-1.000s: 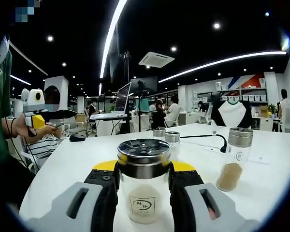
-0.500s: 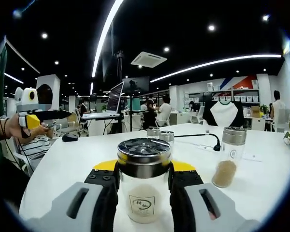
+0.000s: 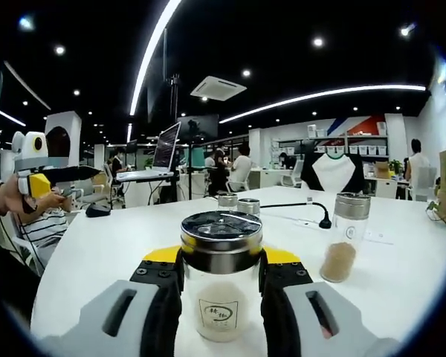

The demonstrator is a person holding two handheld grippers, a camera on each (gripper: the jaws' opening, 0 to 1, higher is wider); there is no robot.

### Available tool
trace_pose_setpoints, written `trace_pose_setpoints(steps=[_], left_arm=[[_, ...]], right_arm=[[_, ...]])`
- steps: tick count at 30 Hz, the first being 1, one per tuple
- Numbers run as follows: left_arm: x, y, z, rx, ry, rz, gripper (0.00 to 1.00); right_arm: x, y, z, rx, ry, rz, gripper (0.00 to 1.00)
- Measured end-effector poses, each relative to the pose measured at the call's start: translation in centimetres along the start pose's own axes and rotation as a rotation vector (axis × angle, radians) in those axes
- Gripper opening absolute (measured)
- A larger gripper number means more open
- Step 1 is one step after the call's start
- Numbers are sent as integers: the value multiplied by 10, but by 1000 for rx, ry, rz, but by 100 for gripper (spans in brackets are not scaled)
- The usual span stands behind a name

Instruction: Rotate the seasoning bottle until the label or dispensing opening points toward the visible target arrow and the bottle remains upright within the marked orientation range

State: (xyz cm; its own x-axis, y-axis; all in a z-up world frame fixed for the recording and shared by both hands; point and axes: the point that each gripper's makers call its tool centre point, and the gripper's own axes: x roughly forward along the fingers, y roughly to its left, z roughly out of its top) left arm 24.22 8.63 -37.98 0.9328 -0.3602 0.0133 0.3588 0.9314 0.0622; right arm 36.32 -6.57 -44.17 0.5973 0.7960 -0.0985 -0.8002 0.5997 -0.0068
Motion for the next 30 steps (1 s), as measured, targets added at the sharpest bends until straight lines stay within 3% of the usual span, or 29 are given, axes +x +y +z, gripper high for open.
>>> trace_pose_setpoints(steps=[6,19,30], left_arm=[[0,0,0,-3,-1,0,95],[0,0,-2,-2,5,2,95],[2,-5,-6,-11,11,0,95]], right_arm=[[0,-1,-1,2,5,-42,38],[0,-8,-3,12,11,-247,38],[0,-11,-4,29,16,-377,38]])
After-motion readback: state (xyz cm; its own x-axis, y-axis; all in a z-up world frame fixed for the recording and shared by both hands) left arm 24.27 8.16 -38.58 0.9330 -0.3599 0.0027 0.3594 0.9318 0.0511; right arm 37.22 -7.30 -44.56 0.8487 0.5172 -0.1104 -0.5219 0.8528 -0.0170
